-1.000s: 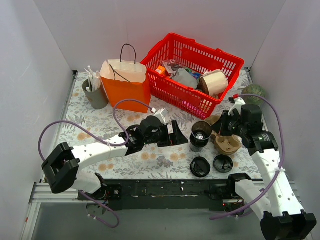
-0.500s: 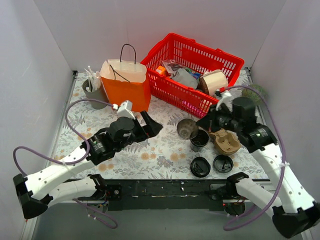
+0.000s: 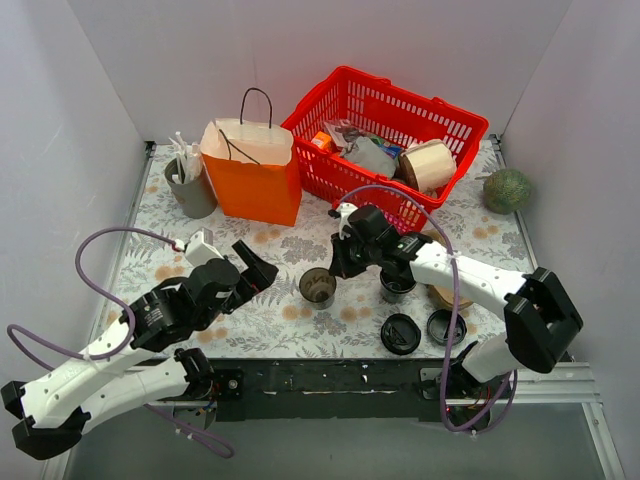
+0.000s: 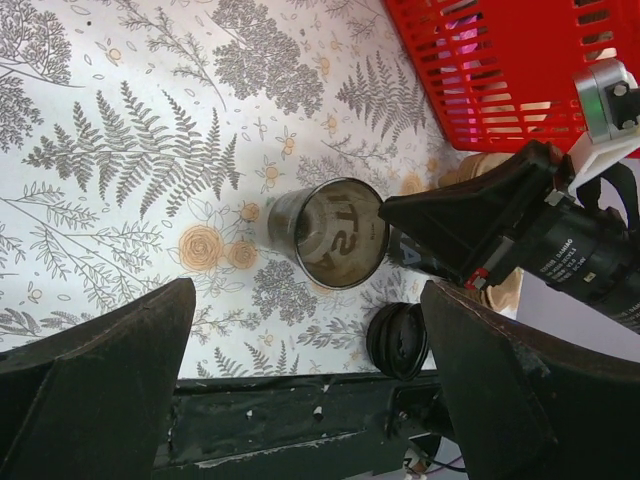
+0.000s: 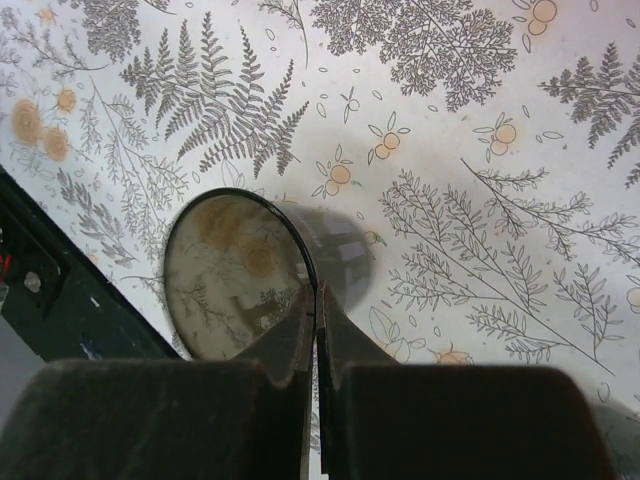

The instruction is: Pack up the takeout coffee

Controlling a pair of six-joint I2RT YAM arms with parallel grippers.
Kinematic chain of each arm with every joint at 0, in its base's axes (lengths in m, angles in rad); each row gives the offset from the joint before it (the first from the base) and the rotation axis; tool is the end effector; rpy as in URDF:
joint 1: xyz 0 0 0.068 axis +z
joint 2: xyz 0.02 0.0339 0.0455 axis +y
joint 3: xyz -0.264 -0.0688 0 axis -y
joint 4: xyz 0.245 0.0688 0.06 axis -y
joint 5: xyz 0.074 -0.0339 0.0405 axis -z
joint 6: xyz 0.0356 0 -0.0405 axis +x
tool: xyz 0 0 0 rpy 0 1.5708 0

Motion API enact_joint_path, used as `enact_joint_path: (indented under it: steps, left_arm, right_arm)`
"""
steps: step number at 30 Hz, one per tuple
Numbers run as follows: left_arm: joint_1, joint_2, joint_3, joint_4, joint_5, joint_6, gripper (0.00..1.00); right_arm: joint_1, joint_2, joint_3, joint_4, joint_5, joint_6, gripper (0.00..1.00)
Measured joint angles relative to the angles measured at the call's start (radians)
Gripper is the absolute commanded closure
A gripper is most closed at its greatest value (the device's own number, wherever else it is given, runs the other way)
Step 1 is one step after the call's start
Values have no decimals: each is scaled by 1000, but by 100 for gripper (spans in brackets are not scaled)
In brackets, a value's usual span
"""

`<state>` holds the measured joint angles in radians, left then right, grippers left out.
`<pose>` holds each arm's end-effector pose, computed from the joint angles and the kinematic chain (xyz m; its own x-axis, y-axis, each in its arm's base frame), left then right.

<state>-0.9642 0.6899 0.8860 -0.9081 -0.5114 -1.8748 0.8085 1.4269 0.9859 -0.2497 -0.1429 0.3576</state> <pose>0.0853 -0.0924 0.3195 -0.3706 -0.9255 -0.0785 -0.5066 0.2722 -0.8181 0.2128 0.2302 0.2549 -0.6892 -0.2202 -0.6903 -0.5876 0.7272 0.3548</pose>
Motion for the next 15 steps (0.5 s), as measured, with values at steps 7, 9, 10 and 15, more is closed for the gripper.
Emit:
enact_joint_path:
  steps: [7, 9, 10, 15]
  left_arm:
    - [0, 42, -27, -8, 3, -18, 2]
    - [0, 66, -27, -3, 8, -16, 2]
    - [0, 78, -27, 0, 12, -14, 2]
    - [0, 101, -31, 34, 39, 1, 2]
  right_arm:
    - [13, 44, -1, 67, 39, 11, 70]
    - [12, 44, -1, 74, 53, 18, 65]
    - [12, 44, -1, 74, 59, 17, 64]
    - [12, 10, -1, 43, 82, 23, 50]
